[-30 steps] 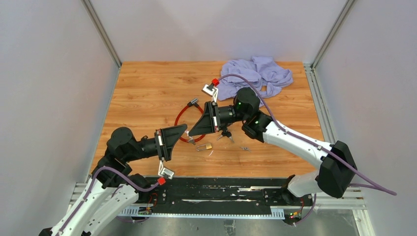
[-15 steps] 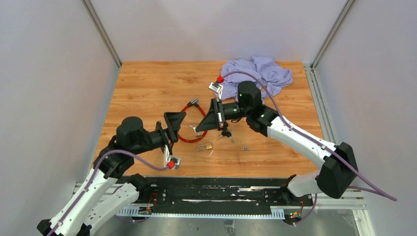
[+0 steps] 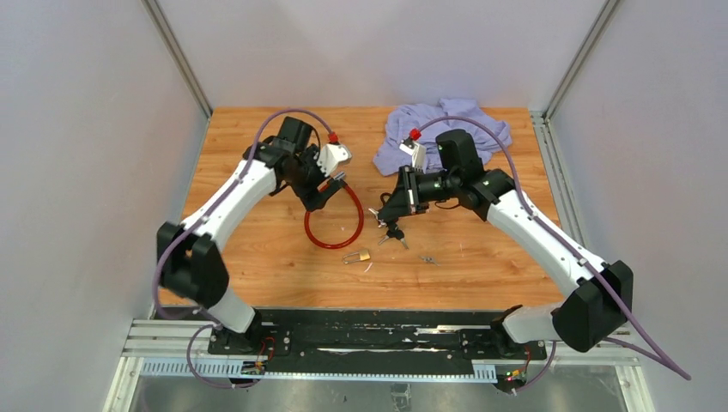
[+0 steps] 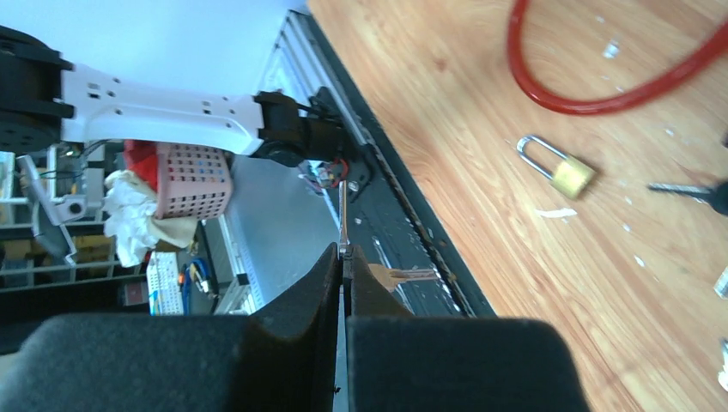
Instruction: Unlock with the key
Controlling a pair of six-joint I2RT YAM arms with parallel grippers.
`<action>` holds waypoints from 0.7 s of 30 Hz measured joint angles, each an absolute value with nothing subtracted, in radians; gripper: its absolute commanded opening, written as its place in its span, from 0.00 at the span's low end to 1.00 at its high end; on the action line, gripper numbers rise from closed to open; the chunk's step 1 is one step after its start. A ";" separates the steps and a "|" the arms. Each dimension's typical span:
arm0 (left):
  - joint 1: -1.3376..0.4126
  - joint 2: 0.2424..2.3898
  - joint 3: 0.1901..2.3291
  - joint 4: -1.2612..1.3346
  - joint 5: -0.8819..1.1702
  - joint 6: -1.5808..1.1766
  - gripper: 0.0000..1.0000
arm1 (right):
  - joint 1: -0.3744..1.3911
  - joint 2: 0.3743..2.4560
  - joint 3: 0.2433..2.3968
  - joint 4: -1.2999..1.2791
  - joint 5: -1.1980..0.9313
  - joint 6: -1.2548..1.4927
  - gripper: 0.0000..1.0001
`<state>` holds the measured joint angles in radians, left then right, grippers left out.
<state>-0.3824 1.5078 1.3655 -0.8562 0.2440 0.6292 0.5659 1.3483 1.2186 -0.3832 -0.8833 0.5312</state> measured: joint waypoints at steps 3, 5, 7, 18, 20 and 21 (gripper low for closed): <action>-0.355 1.646 1.407 -0.815 0.216 0.513 0.87 | 0.543 1.336 1.219 -0.466 -0.839 0.485 0.01; -0.348 1.710 1.433 -0.775 0.202 0.454 0.85 | 0.538 1.323 1.219 -0.503 -0.815 0.466 0.01; -0.348 1.773 1.469 -0.726 0.188 0.405 0.81 | 0.538 1.305 1.219 -0.529 -0.792 0.451 0.00; -0.328 2.020 1.566 -0.569 0.152 0.310 0.71 | 0.538 1.267 1.219 -0.570 -0.713 0.425 0.01; -0.321 2.048 1.576 -0.569 0.154 0.302 0.69 | 0.538 1.267 1.219 -0.574 -0.709 0.425 0.01; -0.317 2.058 1.581 -0.570 0.155 0.299 0.69 | 0.538 1.267 1.219 -0.574 -0.708 0.425 0.01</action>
<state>-0.3172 2.0583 1.5806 -0.5697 0.1551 0.2985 0.5381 1.2671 1.2186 -0.5743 -0.7082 0.4248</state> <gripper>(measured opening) 0.708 0.013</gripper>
